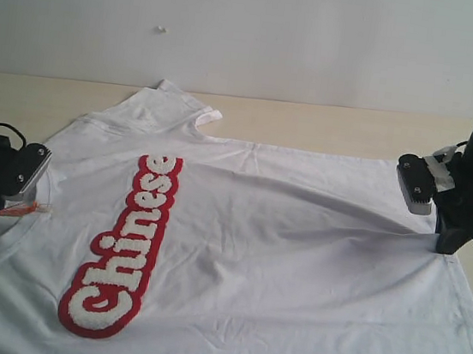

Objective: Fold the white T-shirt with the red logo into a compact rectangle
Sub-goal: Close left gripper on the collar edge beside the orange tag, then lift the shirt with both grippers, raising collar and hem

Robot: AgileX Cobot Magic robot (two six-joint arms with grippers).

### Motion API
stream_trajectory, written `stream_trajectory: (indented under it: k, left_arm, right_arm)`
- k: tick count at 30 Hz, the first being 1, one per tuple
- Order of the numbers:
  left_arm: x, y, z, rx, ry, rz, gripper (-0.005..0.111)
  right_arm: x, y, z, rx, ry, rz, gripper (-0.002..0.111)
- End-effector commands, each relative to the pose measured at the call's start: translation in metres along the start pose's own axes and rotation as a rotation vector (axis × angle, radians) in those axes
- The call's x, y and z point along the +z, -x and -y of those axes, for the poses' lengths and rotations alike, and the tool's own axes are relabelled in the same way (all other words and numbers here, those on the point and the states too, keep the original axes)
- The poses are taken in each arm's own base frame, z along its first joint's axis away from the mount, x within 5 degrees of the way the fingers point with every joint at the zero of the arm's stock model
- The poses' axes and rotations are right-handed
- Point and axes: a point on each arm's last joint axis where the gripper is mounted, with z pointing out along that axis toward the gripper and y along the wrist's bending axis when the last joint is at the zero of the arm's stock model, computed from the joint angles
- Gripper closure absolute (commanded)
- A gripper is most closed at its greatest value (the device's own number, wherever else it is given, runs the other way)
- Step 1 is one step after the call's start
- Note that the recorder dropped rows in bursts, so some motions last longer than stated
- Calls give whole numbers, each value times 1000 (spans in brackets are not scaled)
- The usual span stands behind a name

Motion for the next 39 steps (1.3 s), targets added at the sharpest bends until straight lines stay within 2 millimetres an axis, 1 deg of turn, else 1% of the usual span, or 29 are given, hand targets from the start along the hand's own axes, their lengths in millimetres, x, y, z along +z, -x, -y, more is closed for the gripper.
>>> stream_trajectory:
  k: [1,8,26,39]
  left_arm:
    - [94,3,26,1,-195,18,106]
    - [94,1,26,31,-197,2,105]
    - [94,1,26,29,-199,2,105]
    - [92,3,31,11,-253,12,105]
  right_arm:
    - [9,-4,-1,-18,28,-30,108]
    - [9,-4,-1,-18,28,-30,108]
    - [9,-4,-1,-18,28,-30,108]
    - [9,-4,-1,-18,28,-30,108]
